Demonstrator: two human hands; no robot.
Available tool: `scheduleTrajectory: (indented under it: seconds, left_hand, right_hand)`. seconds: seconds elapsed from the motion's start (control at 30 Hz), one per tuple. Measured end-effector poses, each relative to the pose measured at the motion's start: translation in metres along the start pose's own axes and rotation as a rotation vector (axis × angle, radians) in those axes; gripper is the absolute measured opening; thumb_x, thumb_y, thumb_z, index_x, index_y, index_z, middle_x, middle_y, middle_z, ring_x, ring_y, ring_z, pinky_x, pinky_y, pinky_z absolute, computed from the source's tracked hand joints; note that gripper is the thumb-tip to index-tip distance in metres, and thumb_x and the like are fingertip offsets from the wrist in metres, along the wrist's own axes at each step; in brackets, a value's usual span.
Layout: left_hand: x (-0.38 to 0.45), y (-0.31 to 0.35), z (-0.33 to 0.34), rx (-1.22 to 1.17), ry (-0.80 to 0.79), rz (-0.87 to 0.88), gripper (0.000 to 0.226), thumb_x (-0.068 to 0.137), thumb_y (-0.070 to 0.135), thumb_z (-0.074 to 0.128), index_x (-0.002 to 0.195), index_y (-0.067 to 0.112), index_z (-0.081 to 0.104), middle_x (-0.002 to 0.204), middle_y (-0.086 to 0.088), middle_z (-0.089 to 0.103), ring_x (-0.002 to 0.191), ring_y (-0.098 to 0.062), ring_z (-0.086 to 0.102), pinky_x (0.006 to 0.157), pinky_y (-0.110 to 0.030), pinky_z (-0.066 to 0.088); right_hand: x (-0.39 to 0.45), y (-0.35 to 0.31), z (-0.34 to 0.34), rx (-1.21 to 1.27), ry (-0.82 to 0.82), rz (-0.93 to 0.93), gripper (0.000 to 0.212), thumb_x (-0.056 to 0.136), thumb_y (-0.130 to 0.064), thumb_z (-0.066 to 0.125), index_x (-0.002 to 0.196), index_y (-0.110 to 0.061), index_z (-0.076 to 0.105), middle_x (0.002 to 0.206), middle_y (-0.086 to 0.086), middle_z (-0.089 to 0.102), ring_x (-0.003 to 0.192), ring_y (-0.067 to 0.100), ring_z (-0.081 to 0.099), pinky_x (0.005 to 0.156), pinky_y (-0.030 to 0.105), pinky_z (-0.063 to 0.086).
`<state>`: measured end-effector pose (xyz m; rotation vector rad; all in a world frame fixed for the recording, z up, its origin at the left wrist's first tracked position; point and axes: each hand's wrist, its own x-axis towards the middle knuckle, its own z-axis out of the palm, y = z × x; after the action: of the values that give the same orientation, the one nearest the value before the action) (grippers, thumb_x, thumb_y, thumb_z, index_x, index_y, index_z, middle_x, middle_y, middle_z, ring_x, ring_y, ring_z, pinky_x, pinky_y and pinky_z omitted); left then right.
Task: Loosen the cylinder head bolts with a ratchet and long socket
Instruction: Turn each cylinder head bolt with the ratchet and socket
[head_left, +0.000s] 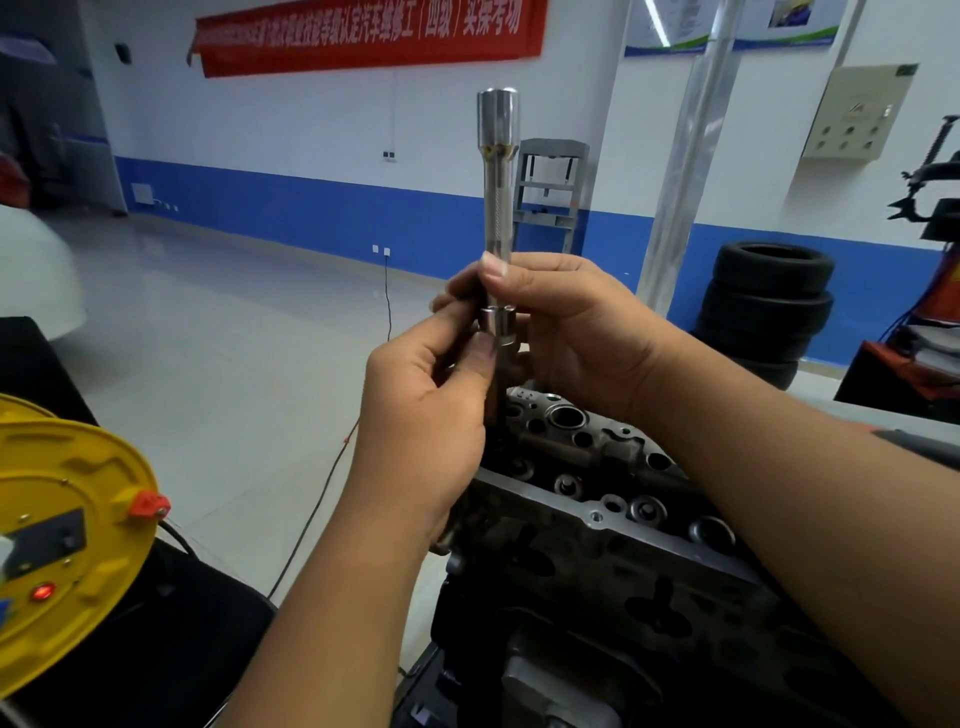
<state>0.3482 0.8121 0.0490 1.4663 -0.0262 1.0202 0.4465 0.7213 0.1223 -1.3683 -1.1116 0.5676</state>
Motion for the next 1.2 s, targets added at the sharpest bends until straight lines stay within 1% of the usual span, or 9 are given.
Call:
scheduleTrajectory:
  seconds: [0.2,0.3,0.43,0.63,0.77,0.9,1.03,1.1,1.2]
  left_hand:
    - [-0.0031,-0.0002,0.0000,0.009,0.138,0.014,0.030,0.083,0.026,0.086,0.112,0.030,0.080,0.097,0.009,0.080,0.089,-0.019,0.079,0.081,-0.045,0.066]
    - [-0.0026,0.0021,-0.0004,-0.006,0.069,0.006,0.026,0.092,0.040,0.076,0.116,0.029,0.080,0.102,0.008,0.081,0.097,-0.018,0.078,0.088,-0.047,0.064]
    - [-0.0008,0.0024,-0.0009,-0.016,0.010,-0.024,0.027,0.107,0.025,0.055,0.122,0.032,0.076,0.109,0.006,0.080,0.106,-0.020,0.077,0.097,-0.051,0.060]
    - [-0.0038,0.0000,0.0000,0.005,0.175,0.032,0.016,0.084,0.022,0.086,0.097,0.029,0.078,0.091,0.006,0.080,0.088,-0.018,0.079,0.081,-0.046,0.066]
    - [-0.0025,0.0030,0.0000,-0.019,0.042,0.005,0.021,0.100,0.034,0.065,0.117,0.032,0.078,0.105,0.005,0.081,0.103,-0.020,0.077,0.092,-0.050,0.062]
    - [-0.0012,0.0031,0.0002,0.001,0.035,-0.013,0.027,0.107,0.023,0.057,0.126,0.033,0.074,0.111,0.005,0.079,0.108,-0.022,0.076,0.095,-0.051,0.061]
    - [-0.0032,0.0010,0.0010,0.040,0.170,0.030,0.018,0.087,0.026,0.084,0.102,0.031,0.078,0.093,0.008,0.079,0.090,-0.018,0.078,0.080,-0.045,0.066]
    - [-0.0040,0.0011,0.0007,0.035,0.204,0.032,0.021,0.078,0.036,0.087,0.096,0.029,0.077,0.091,0.008,0.078,0.087,-0.019,0.078,0.078,-0.045,0.066]
    - [-0.0023,0.0035,0.0006,-0.002,0.096,0.009,0.023,0.094,0.042,0.073,0.113,0.029,0.078,0.102,0.006,0.080,0.099,-0.020,0.077,0.089,-0.050,0.063]
  right_hand:
    - [-0.0012,0.0010,-0.0003,-0.021,-0.005,-0.014,0.021,0.088,-0.035,0.070,0.088,-0.017,0.081,0.108,0.021,0.073,0.101,0.033,0.069,0.102,0.061,0.051]
    - [-0.0019,0.0002,-0.0005,-0.018,-0.003,-0.026,0.020,0.088,-0.033,0.071,0.087,-0.016,0.081,0.113,0.018,0.075,0.101,0.033,0.070,0.094,0.056,0.058]
    - [-0.0023,-0.0016,0.0024,0.000,0.006,-0.002,0.022,0.090,-0.036,0.068,0.088,-0.017,0.079,0.107,0.013,0.072,0.092,0.031,0.063,0.072,0.037,0.053]
    - [-0.0021,-0.0021,0.0005,-0.020,0.015,-0.022,0.016,0.085,-0.028,0.072,0.088,-0.014,0.079,0.108,0.015,0.074,0.102,0.032,0.071,0.101,0.061,0.051]
    - [-0.0032,-0.0023,0.0017,-0.027,0.013,-0.028,0.019,0.088,-0.029,0.071,0.092,-0.012,0.079,0.116,0.024,0.070,0.097,0.032,0.067,0.084,0.047,0.059]
    - [-0.0029,-0.0022,0.0032,-0.008,0.017,0.000,0.021,0.091,-0.033,0.067,0.094,-0.015,0.079,0.110,0.023,0.066,0.093,0.033,0.059,0.071,0.036,0.051]
    - [-0.0010,-0.0010,0.0000,-0.020,0.001,-0.012,0.017,0.086,-0.025,0.073,0.094,-0.011,0.077,0.109,0.019,0.070,0.103,0.036,0.068,0.100,0.061,0.054]
    - [-0.0011,-0.0011,-0.0003,-0.020,0.004,-0.018,0.016,0.084,-0.022,0.074,0.093,-0.008,0.076,0.109,0.017,0.072,0.103,0.034,0.069,0.103,0.064,0.051]
    - [-0.0018,-0.0008,0.0001,-0.030,0.005,-0.021,0.016,0.087,-0.023,0.071,0.094,-0.009,0.076,0.111,0.017,0.072,0.100,0.032,0.068,0.095,0.057,0.055]
